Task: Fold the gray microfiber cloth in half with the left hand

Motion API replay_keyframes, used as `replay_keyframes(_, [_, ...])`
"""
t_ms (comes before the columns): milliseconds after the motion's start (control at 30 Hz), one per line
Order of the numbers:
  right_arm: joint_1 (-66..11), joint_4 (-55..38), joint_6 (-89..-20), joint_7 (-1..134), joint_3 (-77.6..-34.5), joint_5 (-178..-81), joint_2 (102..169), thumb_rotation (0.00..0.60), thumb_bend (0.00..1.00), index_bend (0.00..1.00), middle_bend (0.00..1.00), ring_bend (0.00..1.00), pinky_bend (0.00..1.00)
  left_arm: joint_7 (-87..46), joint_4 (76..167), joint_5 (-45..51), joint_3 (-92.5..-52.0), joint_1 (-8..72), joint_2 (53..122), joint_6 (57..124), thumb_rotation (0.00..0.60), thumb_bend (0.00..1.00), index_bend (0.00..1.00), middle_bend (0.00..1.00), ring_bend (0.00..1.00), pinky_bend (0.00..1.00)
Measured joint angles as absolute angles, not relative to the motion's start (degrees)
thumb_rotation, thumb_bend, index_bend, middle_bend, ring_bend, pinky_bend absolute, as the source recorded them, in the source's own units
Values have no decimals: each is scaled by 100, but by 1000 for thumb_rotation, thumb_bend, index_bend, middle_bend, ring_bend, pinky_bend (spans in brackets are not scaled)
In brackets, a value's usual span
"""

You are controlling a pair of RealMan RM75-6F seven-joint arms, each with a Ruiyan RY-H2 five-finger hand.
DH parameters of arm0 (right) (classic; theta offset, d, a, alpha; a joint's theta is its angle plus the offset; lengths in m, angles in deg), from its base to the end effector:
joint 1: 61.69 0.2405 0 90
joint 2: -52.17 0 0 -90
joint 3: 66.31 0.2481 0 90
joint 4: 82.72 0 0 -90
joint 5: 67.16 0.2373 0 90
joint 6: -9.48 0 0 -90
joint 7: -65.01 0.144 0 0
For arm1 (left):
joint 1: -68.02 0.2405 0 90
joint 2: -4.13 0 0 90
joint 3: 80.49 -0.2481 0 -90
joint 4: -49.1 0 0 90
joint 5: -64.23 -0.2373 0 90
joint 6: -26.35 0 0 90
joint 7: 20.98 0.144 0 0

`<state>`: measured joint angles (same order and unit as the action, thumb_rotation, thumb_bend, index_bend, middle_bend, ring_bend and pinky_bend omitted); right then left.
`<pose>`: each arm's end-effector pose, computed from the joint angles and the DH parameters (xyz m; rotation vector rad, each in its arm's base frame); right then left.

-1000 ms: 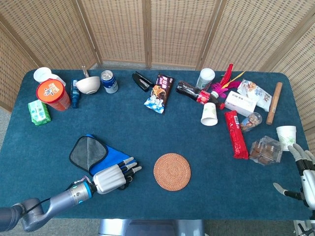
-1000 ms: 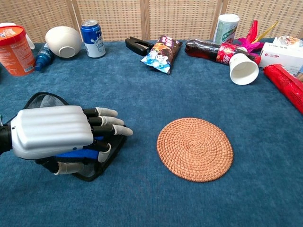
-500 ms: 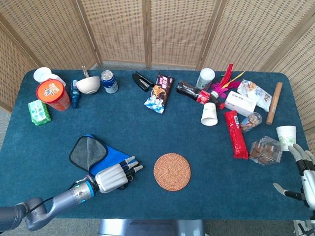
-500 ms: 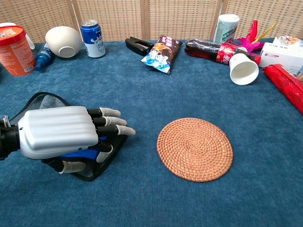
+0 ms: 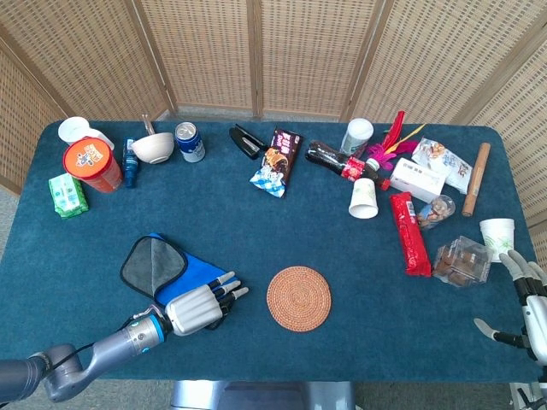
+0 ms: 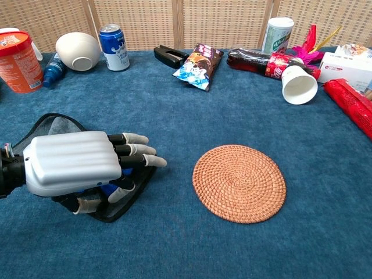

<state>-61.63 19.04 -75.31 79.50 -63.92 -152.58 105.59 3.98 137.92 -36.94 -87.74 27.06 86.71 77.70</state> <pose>-0.3109 -0.1535 0.1709 1.2427 -1.1340 1.0089 -0.1629 0.2316 -0.0655 -2.5402 -0.2228 -0.7665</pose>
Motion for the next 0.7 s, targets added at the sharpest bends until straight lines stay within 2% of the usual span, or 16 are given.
replay_keyframes(700, [-6145,1903,-7497,7922,-6396,-15240,10569,600,0,0,0,0,0,102,13965,-3814,-8834,2647,8675,7870,600,434,553,0,0,0])
